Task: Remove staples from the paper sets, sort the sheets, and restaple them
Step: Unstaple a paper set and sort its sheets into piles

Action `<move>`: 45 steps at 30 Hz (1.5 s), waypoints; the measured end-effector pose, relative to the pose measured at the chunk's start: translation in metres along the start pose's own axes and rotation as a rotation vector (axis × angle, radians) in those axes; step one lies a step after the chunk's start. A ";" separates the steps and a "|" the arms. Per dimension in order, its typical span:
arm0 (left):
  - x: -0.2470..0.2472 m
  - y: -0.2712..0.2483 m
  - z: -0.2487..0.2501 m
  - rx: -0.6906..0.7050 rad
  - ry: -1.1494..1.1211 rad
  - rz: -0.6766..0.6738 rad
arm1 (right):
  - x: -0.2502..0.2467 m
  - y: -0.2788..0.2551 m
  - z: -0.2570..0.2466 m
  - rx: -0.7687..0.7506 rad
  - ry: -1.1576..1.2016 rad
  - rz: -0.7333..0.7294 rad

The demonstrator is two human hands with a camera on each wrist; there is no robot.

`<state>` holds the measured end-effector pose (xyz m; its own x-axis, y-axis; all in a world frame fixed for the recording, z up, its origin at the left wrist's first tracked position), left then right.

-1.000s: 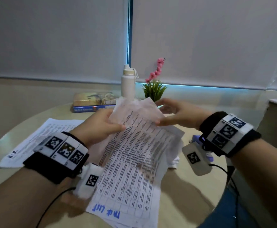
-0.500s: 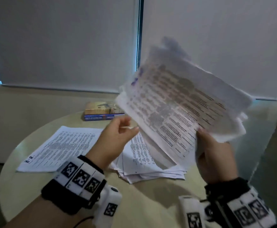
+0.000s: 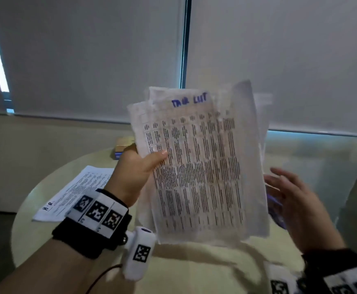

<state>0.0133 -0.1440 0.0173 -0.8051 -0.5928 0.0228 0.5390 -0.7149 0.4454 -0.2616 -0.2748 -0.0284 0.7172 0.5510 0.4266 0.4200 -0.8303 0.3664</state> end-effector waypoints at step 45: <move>0.019 0.002 0.054 0.229 -0.099 -0.170 | 0.083 0.017 -0.057 -0.612 -0.467 0.024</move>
<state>-0.0139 -0.1369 0.0666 -0.9052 -0.4248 0.0124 0.3334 -0.6917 0.6407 -0.2267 -0.2383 0.0608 0.9396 0.3285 0.0966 0.1165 -0.5720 0.8119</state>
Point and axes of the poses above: each hand's wrist, its own y-axis towards the middle knuckle, its own x-axis out of the palm, z = x × y, the point moved 5 cm from there along y, towards the middle knuckle, and after that the axes turned 9 degrees about y, right-handed, at the moved point
